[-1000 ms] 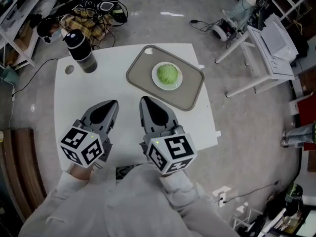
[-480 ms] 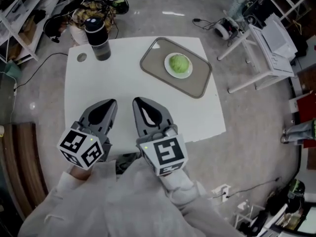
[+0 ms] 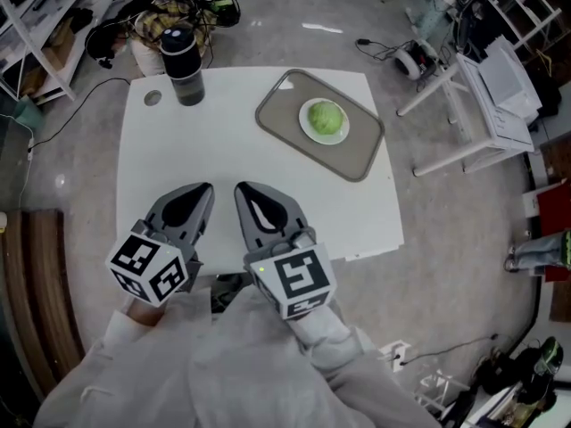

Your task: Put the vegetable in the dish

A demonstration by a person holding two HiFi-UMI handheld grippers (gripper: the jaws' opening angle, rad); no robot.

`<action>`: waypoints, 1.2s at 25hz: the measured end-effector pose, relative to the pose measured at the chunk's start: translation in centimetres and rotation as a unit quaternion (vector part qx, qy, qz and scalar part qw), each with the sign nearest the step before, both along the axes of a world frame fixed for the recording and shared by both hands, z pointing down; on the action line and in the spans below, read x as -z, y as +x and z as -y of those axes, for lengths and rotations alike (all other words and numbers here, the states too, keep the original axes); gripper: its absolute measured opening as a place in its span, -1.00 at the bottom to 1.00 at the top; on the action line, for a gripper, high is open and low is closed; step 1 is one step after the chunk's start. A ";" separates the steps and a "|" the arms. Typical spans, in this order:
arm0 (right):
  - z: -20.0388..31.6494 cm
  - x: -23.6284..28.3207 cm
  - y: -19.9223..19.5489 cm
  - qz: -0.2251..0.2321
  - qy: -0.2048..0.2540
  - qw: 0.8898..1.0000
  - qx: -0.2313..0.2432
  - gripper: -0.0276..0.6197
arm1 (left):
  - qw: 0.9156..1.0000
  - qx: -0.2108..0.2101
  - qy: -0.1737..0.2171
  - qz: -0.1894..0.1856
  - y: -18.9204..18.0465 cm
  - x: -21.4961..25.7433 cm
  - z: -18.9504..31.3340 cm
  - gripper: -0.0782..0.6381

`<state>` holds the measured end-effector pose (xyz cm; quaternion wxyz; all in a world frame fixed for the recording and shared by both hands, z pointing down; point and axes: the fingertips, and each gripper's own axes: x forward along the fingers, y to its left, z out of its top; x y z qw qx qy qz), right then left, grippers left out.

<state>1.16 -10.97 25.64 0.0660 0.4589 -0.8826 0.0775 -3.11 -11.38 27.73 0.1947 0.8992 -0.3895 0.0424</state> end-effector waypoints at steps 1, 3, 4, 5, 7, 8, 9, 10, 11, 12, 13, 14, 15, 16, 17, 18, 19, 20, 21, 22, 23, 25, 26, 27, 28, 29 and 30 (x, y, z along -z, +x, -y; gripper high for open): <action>0.0 -0.1 0.2 -0.004 -0.001 1.000 0.003 -0.87 | 1.000 0.001 -0.002 0.001 0.3 0.0 0.1 -0.76; 0.0 -0.2 0.7 -0.011 -0.001 1.000 0.009 -0.87 | 1.000 0.002 -0.006 0.002 0.9 -0.2 0.1 -0.76; -0.1 -0.2 1.0 -0.011 -0.001 1.000 0.009 -0.87 | 1.000 0.001 -0.007 0.004 1.3 -0.3 0.0 -0.76; -0.1 -0.2 1.4 -0.008 -0.002 1.000 0.009 -0.87 | 1.000 0.000 -0.007 0.005 1.8 -0.4 -0.1 -0.76; 0.0 -0.4 2.2 0.003 -0.008 1.000 0.007 -0.87 | 1.000 -0.003 -0.006 0.005 2.6 -0.5 -0.4 -0.76; 0.0 -0.6 2.4 0.006 -0.012 1.000 0.006 -0.87 | 1.000 -0.005 -0.006 0.004 3.0 -0.5 -0.4 -0.76; 0.0 -0.9 2.7 0.009 -0.018 1.000 0.006 -0.87 | 1.000 -0.006 -0.007 0.005 3.3 -0.5 -0.4 -0.76; -0.1 -1.4 2.8 0.011 -0.027 1.000 0.005 -0.87 | 1.000 -0.007 -0.008 0.006 3.6 -0.6 -0.5 -0.76; -0.2 -1.8 2.8 0.015 -0.038 0.999 0.005 -0.87 | 1.000 -0.005 -0.011 0.008 3.8 -0.7 -0.4 -0.76; -0.2 -2.2 2.7 0.018 -0.047 0.999 0.004 -0.87 | 1.000 -0.003 -0.015 0.012 3.9 -1.0 -0.4 -0.76; -0.3 -2.4 2.6 0.018 -0.052 0.998 0.005 -0.87 | 1.000 0.001 -0.019 0.015 4.0 -1.2 -0.3 -0.76; -0.5 -2.3 2.5 0.017 -0.053 0.998 0.007 -0.88 | 1.000 0.003 -0.023 0.018 4.2 -1.4 -0.4 -0.76; -0.5 -2.2 2.5 0.014 -0.050 0.999 0.009 -0.87 | 1.000 0.004 -0.025 0.018 4.4 -1.4 -0.4 -0.76; -0.5 -2.1 2.6 0.012 -0.046 0.999 0.010 -0.87 | 1.000 0.003 -0.026 0.017 4.6 -1.4 -0.5 -0.76; -0.5 -2.0 2.9 0.010 -0.043 0.999 0.009 -0.88 | 1.000 0.002 -0.026 0.016 4.8 -1.4 -0.6 -0.76; -0.4 -1.9 3.2 0.009 -0.041 0.999 0.007 -0.88 | 1.000 0.001 -0.027 0.016 5.0 -1.4 -0.6 -0.76; -0.3 -2.0 3.4 0.009 -0.042 0.999 0.005 -0.87 | 1.000 0.000 -0.027 0.016 5.3 -1.4 -0.5 -0.76; -0.2 -2.0 3.7 0.010 -0.043 0.999 0.003 -0.87 | 1.000 0.000 -0.027 0.015 5.5 -1.4 -0.4 -0.76; -0.2 -1.9 3.8 0.010 -0.044 0.999 0.001 -0.88 | 1.000 -0.001 -0.027 0.015 5.7 -1.3 -0.3 -0.76; -0.2 -1.8 4.0 0.010 -0.044 0.999 0.000 -0.88 | 1.000 -0.002 -0.026 0.014 5.9 -1.1 -0.2 -0.76; -0.2 -1.7 4.1 0.010 -0.044 0.999 -0.001 -0.88 | 1.000 -0.004 -0.025 0.015 6.2 -0.9 -0.2 -0.76; -0.1 -1.7 4.7 0.012 -0.046 0.999 -0.008 -0.88 | 1.000 -0.009 -0.025 0.015 6.6 -0.8 -0.3 -0.76; 0.0 -1.8 5.2 0.014 -0.048 0.999 -0.015 -0.88 | 0.999 -0.012 -0.027 0.015 6.8 -0.9 -0.4 -0.76; 0.1 -2.1 5.7 0.015 -0.052 0.998 -0.022 -0.88 | 0.999 -0.014 -0.030 0.014 7.0 -1.0 -0.4 -0.76; 0.2 -2.3 6.1 0.015 -0.055 0.998 -0.027 -0.88 | 0.999 -0.015 -0.033 0.014 7.2 -1.1 -0.5 -0.76; 0.3 -2.5 6.4 0.015 -0.059 0.998 -0.032 -0.88 | 0.999 -0.016 -0.036 0.014 7.2 -1.2 -0.5 -0.76; 0.3 -2.6 6.7 0.013 -0.062 0.997 -0.035 -0.88 | 0.999 -0.015 -0.038 0.013 7.3 -1.2 -0.5 -0.76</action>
